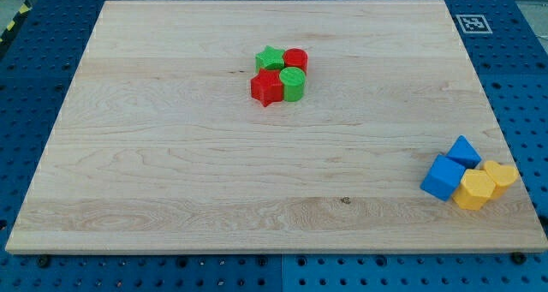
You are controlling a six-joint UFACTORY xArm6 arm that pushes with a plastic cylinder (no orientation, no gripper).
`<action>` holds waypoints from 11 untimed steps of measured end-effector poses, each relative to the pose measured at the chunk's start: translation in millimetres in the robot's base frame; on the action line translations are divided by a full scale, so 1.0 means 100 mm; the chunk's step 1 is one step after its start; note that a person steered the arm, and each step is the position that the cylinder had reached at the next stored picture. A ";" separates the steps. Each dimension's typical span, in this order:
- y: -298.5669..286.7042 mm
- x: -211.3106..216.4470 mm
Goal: Move the group of blocks up a bit
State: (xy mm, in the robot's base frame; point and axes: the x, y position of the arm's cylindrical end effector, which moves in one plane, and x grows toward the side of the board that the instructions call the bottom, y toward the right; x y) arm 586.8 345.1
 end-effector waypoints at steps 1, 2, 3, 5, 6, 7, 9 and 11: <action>-0.05 0.01; -0.28 -0.04; -0.31 -0.08; -0.35 -0.09; -0.40 -0.09; -0.57 -0.15; -0.90 -0.38; -0.97 -0.53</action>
